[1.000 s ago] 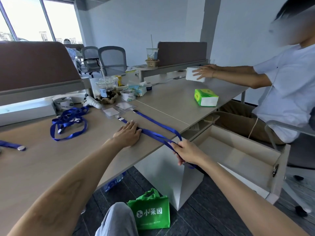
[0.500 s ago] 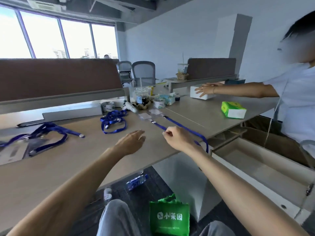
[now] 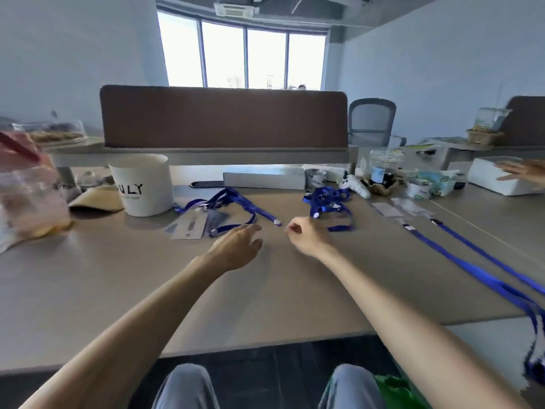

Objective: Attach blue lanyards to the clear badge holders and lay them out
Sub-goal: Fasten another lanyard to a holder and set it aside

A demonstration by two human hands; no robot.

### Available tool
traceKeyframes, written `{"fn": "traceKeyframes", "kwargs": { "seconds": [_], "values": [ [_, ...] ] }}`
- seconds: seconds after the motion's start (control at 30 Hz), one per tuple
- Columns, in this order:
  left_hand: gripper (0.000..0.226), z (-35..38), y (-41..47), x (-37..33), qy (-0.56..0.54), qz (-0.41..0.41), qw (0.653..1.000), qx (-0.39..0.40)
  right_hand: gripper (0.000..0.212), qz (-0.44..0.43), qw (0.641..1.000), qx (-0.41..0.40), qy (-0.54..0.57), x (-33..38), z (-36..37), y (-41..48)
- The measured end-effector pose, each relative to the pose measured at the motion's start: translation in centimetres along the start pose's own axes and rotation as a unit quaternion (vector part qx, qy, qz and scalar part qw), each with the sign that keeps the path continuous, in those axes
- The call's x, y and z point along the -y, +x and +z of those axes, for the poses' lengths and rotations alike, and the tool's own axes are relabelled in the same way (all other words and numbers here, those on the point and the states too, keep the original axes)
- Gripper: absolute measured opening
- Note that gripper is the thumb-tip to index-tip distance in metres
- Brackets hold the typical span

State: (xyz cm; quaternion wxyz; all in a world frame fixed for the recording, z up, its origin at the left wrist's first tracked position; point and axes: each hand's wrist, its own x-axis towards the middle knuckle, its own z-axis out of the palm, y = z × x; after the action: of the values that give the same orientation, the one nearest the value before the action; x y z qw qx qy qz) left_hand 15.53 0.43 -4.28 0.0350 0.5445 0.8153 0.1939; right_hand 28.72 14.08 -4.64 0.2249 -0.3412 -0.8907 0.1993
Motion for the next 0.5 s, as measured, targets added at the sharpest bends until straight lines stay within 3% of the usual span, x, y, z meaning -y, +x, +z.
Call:
{"fn": "traceKeyframes", "kwargs": {
  "seconds": [0.13, 0.2, 0.3, 0.37, 0.5],
  "values": [
    [0.038, -1.7, 0.3, 6.3, -0.008, -0.055, 0.997, -0.054, 0.021, -0.051, 0.998, 0.009, 0.018, 3.9, 4.2, 3.4],
    [0.046, -2.1, 1.2, 9.3, -0.022, -0.108, 0.993, -0.047, 0.025, -0.098, 0.995, -0.008, 0.025, 5.1, 6.3, 4.7],
    [0.058, -2.5, 2.3, 12.0, -0.005, -0.197, 0.979, -0.051, 0.035, -0.166, 0.985, 0.036, -0.011, 5.7, 9.0, 5.3],
    [0.068, -1.9, 3.0, 13.1, 0.001, -0.198, 0.978, -0.063, 0.039, -0.192, 0.978, 0.059, -0.051, 5.3, 9.8, 5.5],
    [0.086, -1.5, 3.4, 14.5, -0.02, -0.208, 0.973, -0.095, 0.029, -0.184, 0.982, 0.04, -0.007, 4.7, 9.9, 5.6]
  ]
}}
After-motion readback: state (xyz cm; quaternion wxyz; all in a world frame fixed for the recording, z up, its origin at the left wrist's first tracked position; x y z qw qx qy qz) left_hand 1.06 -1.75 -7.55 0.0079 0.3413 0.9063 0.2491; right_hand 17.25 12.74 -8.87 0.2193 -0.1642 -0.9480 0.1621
